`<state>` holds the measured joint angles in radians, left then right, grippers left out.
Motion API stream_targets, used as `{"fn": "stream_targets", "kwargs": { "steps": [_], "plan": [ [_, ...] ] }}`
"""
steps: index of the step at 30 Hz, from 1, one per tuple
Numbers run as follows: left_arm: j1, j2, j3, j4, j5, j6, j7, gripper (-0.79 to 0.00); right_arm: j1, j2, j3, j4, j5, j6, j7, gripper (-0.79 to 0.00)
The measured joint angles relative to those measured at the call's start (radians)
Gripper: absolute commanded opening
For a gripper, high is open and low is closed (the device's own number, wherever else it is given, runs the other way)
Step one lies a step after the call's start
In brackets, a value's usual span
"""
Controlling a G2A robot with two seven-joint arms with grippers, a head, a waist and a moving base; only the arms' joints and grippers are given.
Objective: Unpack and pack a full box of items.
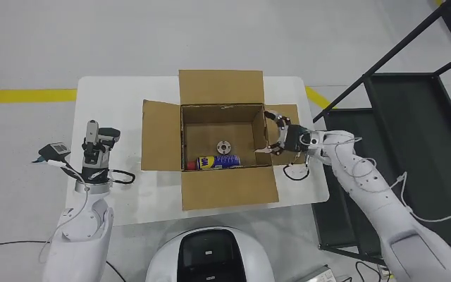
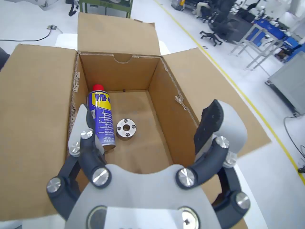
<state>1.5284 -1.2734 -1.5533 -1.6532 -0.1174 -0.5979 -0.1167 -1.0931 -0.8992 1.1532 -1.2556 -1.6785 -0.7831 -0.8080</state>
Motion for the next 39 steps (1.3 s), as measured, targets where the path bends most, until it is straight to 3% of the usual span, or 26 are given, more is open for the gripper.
{"fn": "stream_targets", "kwargs": {
  "steps": [5, 10, 26, 34, 39],
  "plan": [
    [0.0, 0.0, 0.0, 0.0, 0.0, 0.0, 0.0, 0.0, -0.312, 0.053, 0.271, -0.183, 0.134, 0.097, 0.089, 0.0],
    [0.0, 0.0, 0.0, 0.0, 0.0, 0.0, 0.0, 0.0, -0.486, 0.064, 0.399, -0.253, 0.225, 0.111, 0.1, 0.0],
    [0.0, 0.0, 0.0, 0.0, 0.0, 0.0, 0.0, 0.0, -0.488, 0.062, 0.4, -0.241, 0.24, 0.096, 0.096, 0.0],
    [0.0, 0.0, 0.0, 0.0, 0.0, 0.0, 0.0, 0.0, -0.43, 0.05, 0.414, -0.031, 0.556, -0.005, 0.25, 0.0],
    [0.0, 0.0, 0.0, 0.0, 0.0, 0.0, 0.0, 0.0, -0.353, 0.035, 0.357, 0.104, 0.616, -0.021, 0.356, 0.0]
  ]
}}
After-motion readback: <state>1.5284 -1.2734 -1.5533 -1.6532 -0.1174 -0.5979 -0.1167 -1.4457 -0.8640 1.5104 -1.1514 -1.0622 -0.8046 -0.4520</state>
